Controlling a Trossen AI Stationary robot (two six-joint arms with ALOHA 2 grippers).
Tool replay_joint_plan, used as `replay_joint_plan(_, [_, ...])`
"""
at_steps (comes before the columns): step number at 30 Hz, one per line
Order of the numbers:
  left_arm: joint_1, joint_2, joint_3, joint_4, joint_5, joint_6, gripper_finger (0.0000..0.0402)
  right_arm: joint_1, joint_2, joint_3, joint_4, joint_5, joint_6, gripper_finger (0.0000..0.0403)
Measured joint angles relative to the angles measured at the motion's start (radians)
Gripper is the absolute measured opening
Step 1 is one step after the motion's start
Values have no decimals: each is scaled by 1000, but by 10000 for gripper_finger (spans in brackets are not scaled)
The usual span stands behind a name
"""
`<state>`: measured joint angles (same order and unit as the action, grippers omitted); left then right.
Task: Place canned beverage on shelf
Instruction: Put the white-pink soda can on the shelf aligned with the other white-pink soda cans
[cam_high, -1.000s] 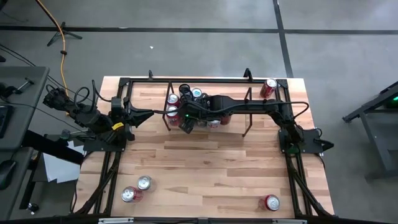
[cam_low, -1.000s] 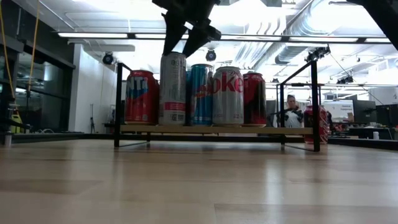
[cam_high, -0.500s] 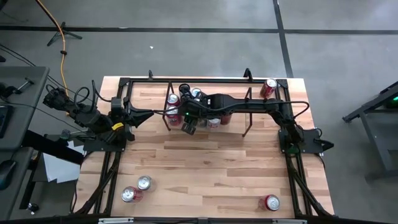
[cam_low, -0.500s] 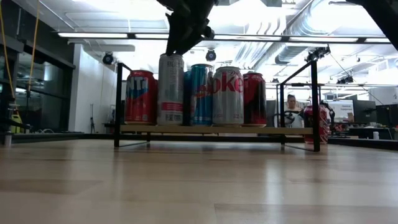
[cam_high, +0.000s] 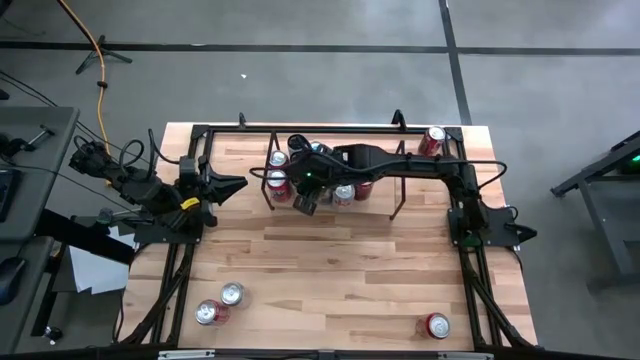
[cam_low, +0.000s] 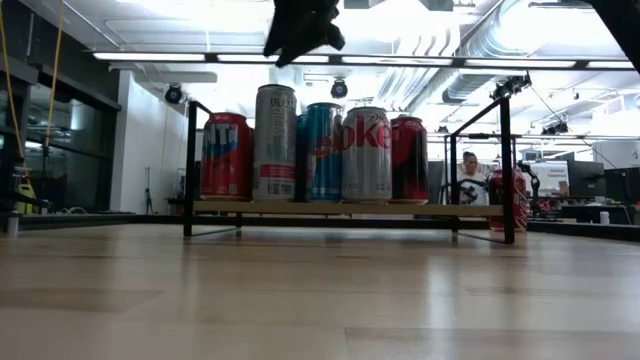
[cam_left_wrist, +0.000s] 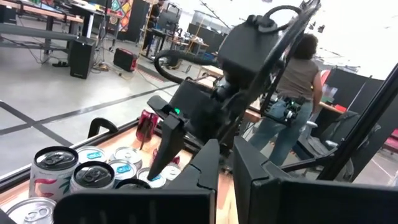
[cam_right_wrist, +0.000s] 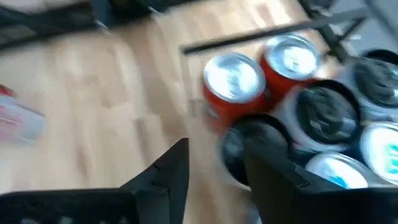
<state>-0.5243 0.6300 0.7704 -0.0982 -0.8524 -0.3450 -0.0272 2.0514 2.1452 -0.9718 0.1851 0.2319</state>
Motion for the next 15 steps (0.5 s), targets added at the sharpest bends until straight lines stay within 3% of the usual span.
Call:
replay_joint_plan(5, [0, 0, 0, -21, 0, -1, 0, -26, -1, 0, 34, -113, 94, 186])
replay_joint_plan(9, [0, 0, 0, -37, 0, 0, 0, -38, -1, 0, 47, -139, 140, 246])
replay_joint_plan(15, [0, -7, 0, -54, 16, 34, 0, -40, -7, 0, 66, -161, 86, 329])
